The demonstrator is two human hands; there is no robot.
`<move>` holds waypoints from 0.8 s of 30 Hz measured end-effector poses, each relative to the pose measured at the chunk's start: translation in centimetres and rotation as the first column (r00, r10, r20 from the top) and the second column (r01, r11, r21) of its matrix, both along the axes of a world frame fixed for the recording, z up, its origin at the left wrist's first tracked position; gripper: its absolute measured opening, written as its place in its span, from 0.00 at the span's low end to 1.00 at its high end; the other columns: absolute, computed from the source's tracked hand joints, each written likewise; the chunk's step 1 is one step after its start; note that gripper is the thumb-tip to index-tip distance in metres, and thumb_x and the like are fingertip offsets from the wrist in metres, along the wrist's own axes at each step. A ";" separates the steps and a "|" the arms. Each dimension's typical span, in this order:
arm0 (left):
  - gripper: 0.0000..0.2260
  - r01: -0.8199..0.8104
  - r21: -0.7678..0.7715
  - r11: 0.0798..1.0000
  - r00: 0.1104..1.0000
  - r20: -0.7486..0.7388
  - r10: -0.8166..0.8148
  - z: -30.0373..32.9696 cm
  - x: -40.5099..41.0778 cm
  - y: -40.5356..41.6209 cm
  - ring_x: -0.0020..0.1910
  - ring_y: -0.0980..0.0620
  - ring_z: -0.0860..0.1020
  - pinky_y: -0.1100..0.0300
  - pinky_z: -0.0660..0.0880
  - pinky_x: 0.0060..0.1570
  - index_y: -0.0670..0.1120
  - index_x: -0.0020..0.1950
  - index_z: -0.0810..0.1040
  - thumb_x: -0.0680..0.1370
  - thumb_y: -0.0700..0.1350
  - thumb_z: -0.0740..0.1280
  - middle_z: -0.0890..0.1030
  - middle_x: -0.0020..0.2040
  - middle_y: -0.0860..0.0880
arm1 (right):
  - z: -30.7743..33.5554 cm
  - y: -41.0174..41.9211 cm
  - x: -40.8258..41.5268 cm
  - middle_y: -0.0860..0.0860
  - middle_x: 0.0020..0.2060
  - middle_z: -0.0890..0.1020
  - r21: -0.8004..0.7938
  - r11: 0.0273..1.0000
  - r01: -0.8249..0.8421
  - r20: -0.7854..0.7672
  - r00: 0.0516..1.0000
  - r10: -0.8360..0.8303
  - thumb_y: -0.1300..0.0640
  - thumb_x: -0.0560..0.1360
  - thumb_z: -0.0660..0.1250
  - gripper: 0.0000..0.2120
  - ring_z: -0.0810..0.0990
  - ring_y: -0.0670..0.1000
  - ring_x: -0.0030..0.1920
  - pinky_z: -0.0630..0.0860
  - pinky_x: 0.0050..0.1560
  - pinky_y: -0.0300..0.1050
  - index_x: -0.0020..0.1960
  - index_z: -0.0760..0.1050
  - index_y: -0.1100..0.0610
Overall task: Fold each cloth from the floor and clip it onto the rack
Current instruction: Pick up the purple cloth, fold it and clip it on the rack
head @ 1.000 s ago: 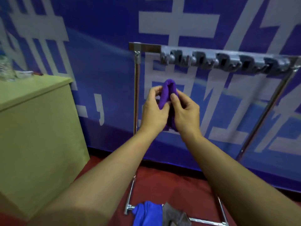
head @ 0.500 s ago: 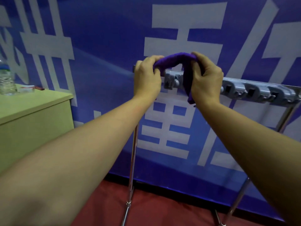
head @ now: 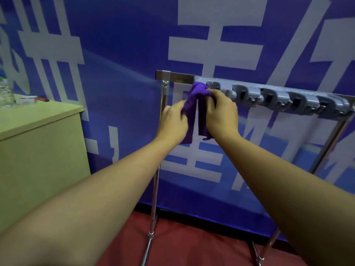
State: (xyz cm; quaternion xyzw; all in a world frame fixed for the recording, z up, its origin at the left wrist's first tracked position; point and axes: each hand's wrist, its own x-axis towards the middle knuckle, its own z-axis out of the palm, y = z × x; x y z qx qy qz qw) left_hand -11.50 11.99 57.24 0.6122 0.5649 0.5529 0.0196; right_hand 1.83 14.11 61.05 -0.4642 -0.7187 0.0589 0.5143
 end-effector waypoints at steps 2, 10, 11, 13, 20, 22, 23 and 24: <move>0.13 0.034 0.000 0.999 0.999 -0.008 -0.034 -0.1 0.5 -0.1 0.52 0.45 0.76 0.48 0.77 0.51 0.48 0.58 0.79 0.79 0.36 0.60 0.80 0.49 0.47 | -0.1 -0.2 0.2 0.47 0.47 0.83 -0.056 0.997 -0.052 -0.032 0.998 0.050 0.53 0.84 0.55 0.14 0.79 0.49 0.45 0.77 0.45 0.46 0.65 0.76 0.50; 0.17 0.049 -0.029 0.998 0.999 0.020 -0.048 -0.9 0.8 -0.4 0.60 0.49 0.76 0.46 0.77 0.60 0.53 0.70 0.73 0.84 0.54 0.55 0.78 0.60 0.50 | -1.5 -1.3 1.1 0.47 0.51 0.84 -0.100 0.984 -0.146 -0.119 0.984 0.134 0.47 0.83 0.60 0.16 0.82 0.47 0.53 0.81 0.54 0.51 0.65 0.77 0.52; 0.18 0.044 -0.028 0.999 0.999 0.024 -0.044 -1.2 0.7 -0.5 0.62 0.50 0.75 0.47 0.76 0.61 0.53 0.72 0.71 0.84 0.55 0.55 0.77 0.63 0.50 | -1.7 -1.4 1.2 0.47 0.53 0.84 -0.099 0.983 -0.156 -0.124 0.982 0.144 0.46 0.83 0.60 0.16 0.82 0.46 0.54 0.82 0.55 0.51 0.66 0.77 0.51; 0.20 0.010 -0.011 1.000 0.998 0.054 -0.010 -1.9 0.5 -0.8 0.66 0.51 0.73 0.50 0.75 0.63 0.53 0.76 0.67 0.84 0.55 0.54 0.75 0.68 0.50 | -2.3 -1.7 1.6 0.46 0.56 0.83 -0.082 0.983 -0.167 -0.149 0.977 0.153 0.45 0.82 0.60 0.17 0.81 0.44 0.56 0.81 0.56 0.48 0.67 0.75 0.50; 0.15 -0.211 -0.090 0.973 0.866 0.444 0.229 -10.9 2.1 -3.8 0.60 0.51 0.74 0.58 0.70 0.57 0.49 0.70 0.72 0.85 0.49 0.56 0.74 0.63 0.51 | -10.8 -4.2 5.0 0.44 0.60 0.78 -0.140 0.989 -0.042 -0.267 0.964 0.003 0.46 0.84 0.57 0.16 0.76 0.42 0.57 0.75 0.59 0.44 0.68 0.73 0.50; 0.14 -0.158 -0.199 0.967 0.875 0.426 0.231 -16.1 3.1 -4.8 0.58 0.49 0.76 0.57 0.71 0.58 0.48 0.67 0.74 0.84 0.48 0.57 0.75 0.62 0.49 | -15.5 -4.7 6.2 0.45 0.59 0.79 -0.217 0.976 -0.025 -0.236 0.971 -0.028 0.47 0.83 0.58 0.15 0.77 0.43 0.57 0.76 0.59 0.48 0.66 0.74 0.51; 0.13 -0.124 -0.245 0.961 0.889 0.403 0.218 -18.9 3.6 -5.3 0.57 0.49 0.76 0.57 0.71 0.59 0.48 0.66 0.75 0.84 0.48 0.58 0.76 0.61 0.49 | -18.1 -5.1 6.8 0.46 0.58 0.80 -0.254 0.967 -0.016 -0.210 0.977 -0.038 0.47 0.83 0.59 0.15 0.77 0.44 0.57 0.77 0.60 0.50 0.65 0.75 0.51; 0.12 -0.090 -0.288 0.953 0.904 0.379 0.200 -21.6 4.2 -5.9 0.55 0.50 0.76 0.57 0.71 0.59 0.48 0.65 0.76 0.84 0.47 0.59 0.76 0.60 0.49 | -20.7 -5.6 7.4 0.46 0.57 0.81 -0.290 0.957 -0.010 -0.183 0.982 -0.045 0.47 0.83 0.59 0.14 0.78 0.45 0.56 0.77 0.59 0.51 0.64 0.75 0.51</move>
